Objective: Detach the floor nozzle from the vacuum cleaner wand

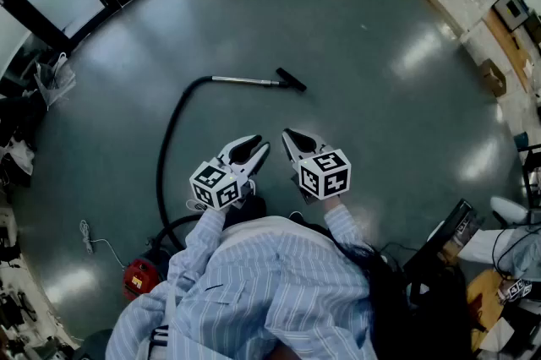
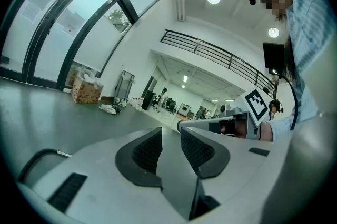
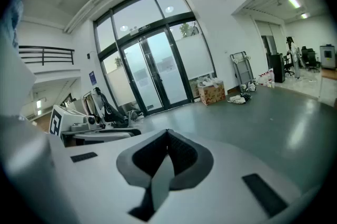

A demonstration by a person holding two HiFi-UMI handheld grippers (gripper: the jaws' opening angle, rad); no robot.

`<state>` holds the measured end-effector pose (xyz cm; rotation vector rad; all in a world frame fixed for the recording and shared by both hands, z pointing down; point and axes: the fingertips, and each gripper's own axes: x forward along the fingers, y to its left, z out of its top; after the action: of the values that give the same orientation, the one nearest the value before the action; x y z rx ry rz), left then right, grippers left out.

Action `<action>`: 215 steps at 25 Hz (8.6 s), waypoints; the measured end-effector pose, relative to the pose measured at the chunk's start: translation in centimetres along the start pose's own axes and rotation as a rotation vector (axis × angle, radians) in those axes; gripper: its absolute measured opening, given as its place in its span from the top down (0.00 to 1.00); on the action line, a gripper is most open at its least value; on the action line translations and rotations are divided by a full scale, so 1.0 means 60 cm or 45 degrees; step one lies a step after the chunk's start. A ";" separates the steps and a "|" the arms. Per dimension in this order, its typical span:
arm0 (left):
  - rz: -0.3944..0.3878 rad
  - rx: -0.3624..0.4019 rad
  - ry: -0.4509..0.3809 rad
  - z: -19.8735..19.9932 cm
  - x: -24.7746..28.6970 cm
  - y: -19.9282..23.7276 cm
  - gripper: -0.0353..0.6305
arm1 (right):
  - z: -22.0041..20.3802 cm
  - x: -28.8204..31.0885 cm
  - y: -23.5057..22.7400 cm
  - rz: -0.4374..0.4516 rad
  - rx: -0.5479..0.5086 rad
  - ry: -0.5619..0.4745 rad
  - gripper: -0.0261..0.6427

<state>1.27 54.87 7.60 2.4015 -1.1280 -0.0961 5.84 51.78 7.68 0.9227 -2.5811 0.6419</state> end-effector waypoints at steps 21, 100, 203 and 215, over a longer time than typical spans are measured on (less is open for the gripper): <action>-0.024 0.014 0.104 -0.006 -0.025 0.092 0.77 | -0.028 0.065 -0.011 -0.105 0.179 -0.005 0.96; -0.197 0.117 0.695 -0.001 0.610 0.820 0.82 | -0.001 0.668 -0.746 -0.266 0.378 0.498 0.91; -0.045 0.093 1.375 -0.367 0.760 1.003 0.69 | -0.269 0.803 -0.960 -0.200 0.403 0.905 0.70; -0.020 -0.182 1.073 -0.182 0.706 0.858 0.94 | -0.091 0.743 -0.815 -0.096 0.376 0.682 0.72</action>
<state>-4.45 -0.18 46.32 1.9788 -0.6622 0.7337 5.94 -1.96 46.64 0.7908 -2.0024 1.0983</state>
